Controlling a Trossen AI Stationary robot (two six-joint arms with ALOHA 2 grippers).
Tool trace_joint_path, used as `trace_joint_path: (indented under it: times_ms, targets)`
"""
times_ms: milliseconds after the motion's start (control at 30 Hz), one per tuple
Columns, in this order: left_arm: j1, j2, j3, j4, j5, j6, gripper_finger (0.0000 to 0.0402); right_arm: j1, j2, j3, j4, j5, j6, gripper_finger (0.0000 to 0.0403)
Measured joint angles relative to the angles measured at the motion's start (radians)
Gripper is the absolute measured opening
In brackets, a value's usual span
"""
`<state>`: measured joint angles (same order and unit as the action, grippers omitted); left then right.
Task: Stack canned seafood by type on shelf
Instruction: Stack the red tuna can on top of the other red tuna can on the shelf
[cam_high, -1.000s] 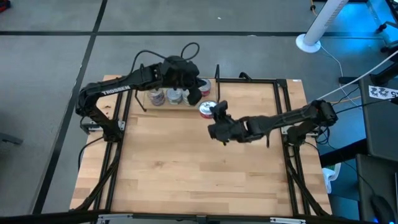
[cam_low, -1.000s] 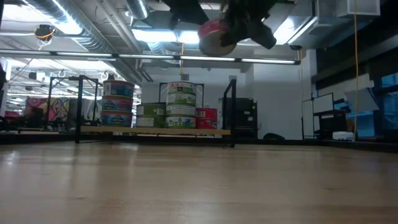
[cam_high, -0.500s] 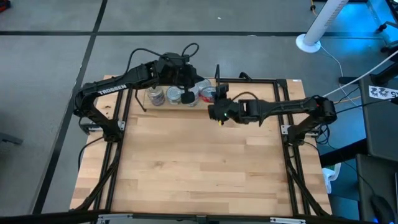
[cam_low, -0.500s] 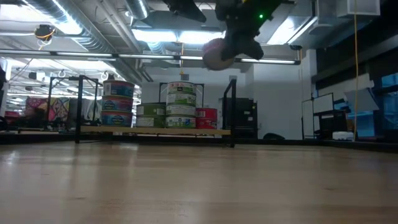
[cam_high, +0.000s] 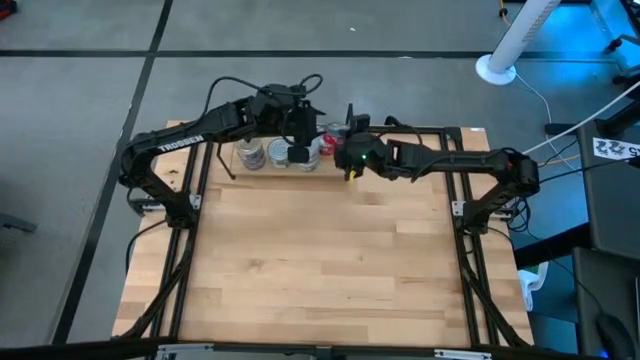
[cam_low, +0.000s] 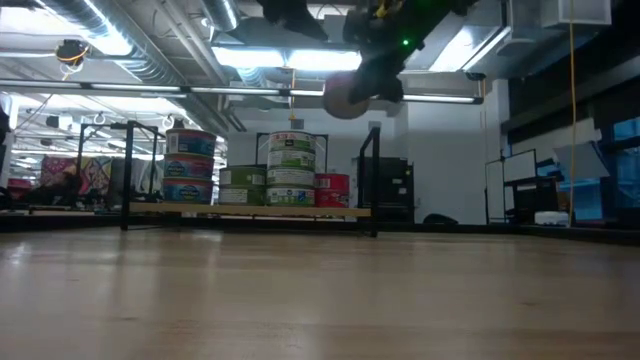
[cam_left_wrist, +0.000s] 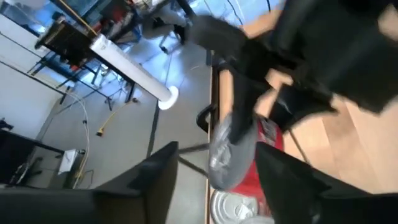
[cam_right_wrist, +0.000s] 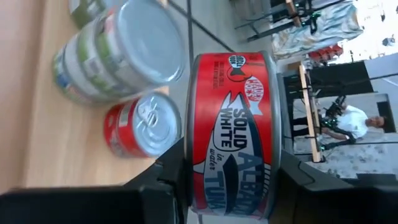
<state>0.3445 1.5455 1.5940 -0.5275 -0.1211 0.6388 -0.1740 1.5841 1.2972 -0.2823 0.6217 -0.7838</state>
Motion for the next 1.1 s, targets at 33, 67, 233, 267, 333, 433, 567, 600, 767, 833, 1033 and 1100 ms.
trace_joint_path:
  times_ms: [33, 67, 233, 267, 333, 433, 567, 600, 767, 833, 1033, 1100]
  targets:
    - [-0.001, 0.002, 0.000, -0.014, -0.001, 0.012, 0.0216, -0.003, 0.000, 0.000, 0.016, -0.010, 0.006, 0.0137]
    - [-0.002, 0.004, 0.000, -0.034, -0.002, 0.023, 0.0227, -0.006, 0.000, 0.000, 0.031, -0.022, 0.015, 0.0137]
    - [-0.006, 0.019, 0.000, -0.081, -0.033, 0.094, 0.0260, -0.003, 0.000, 0.000, 0.080, -0.065, 0.028, 0.0137]
    - [-0.006, 0.022, 0.000, -0.074, -0.047, 0.105, 0.0264, -0.003, 0.000, 0.000, 0.081, -0.073, 0.034, 0.0137]
    - [-0.005, 0.025, 0.000, -0.086, -0.062, 0.118, 0.0267, -0.003, 0.000, 0.000, 0.088, -0.100, 0.055, 0.0137]
    - [-0.007, 0.030, 0.000, -0.093, -0.063, 0.127, 0.0268, -0.003, 0.000, 0.000, 0.103, -0.120, 0.081, 0.0138]
    - [-0.016, 0.032, 0.000, -0.128, -0.063, 0.131, 0.0269, -0.003, 0.001, 0.000, 0.101, -0.102, 0.084, 0.0138]
    - [-0.019, 0.032, 0.000, -0.132, -0.063, 0.134, 0.0269, -0.003, 0.001, 0.000, 0.102, -0.098, 0.084, 0.0138]
    - [-0.025, 0.037, 0.000, -0.137, -0.062, 0.150, 0.0269, -0.003, 0.001, 0.000, 0.103, -0.108, 0.103, 0.0138]
    - [-0.025, 0.043, 0.000, -0.140, -0.063, 0.149, 0.0269, -0.003, 0.001, 0.000, 0.104, -0.127, 0.117, 0.0138]
    - [-0.030, 0.073, -0.001, -0.129, -0.064, 0.151, 0.0269, -0.003, 0.001, 0.000, 0.111, -0.144, 0.128, 0.0138]
    - [-0.031, 0.075, -0.002, -0.136, -0.071, 0.160, 0.0269, -0.003, 0.001, 0.000, 0.110, -0.144, 0.128, 0.0138]
